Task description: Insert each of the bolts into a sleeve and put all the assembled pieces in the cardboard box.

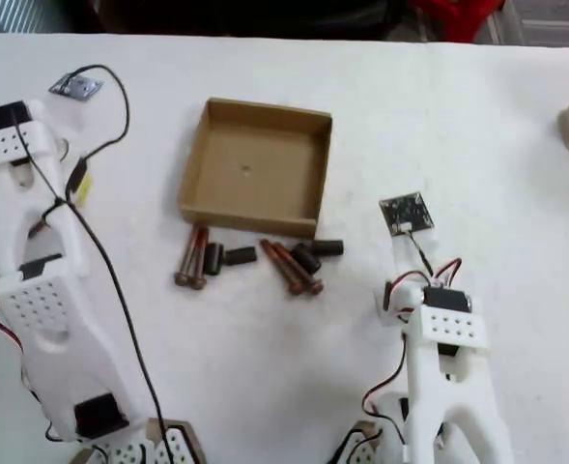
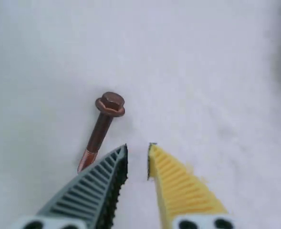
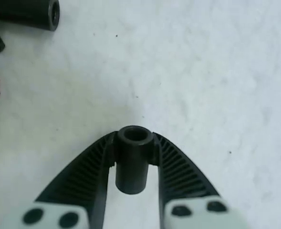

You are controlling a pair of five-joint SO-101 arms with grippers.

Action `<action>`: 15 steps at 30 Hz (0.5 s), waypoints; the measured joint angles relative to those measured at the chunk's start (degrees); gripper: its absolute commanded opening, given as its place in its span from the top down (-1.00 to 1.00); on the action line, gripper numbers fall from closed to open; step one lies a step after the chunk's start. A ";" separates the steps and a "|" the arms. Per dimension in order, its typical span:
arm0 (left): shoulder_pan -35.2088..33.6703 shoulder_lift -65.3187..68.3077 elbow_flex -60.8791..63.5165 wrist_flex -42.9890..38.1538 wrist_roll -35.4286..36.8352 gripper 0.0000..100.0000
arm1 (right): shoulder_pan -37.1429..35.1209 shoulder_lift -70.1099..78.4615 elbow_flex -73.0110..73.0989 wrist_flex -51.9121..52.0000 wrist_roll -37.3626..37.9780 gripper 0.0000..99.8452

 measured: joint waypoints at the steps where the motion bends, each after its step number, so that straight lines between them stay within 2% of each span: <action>1: -0.09 0.00 -0.53 0.53 0.00 0.66 | 0.00 0.00 0.00 0.00 0.00 0.97; 3: -0.70 0.00 -0.97 0.88 -0.79 0.67 | 0.00 0.00 0.00 0.00 0.00 0.97; 11: -2.90 1.67 0.00 0.44 -15.74 0.72 | 0.00 0.00 0.00 0.00 0.00 0.97; 15: -4.22 4.04 0.00 -1.49 -19.87 0.72 | 0.00 0.00 0.00 0.00 0.00 0.97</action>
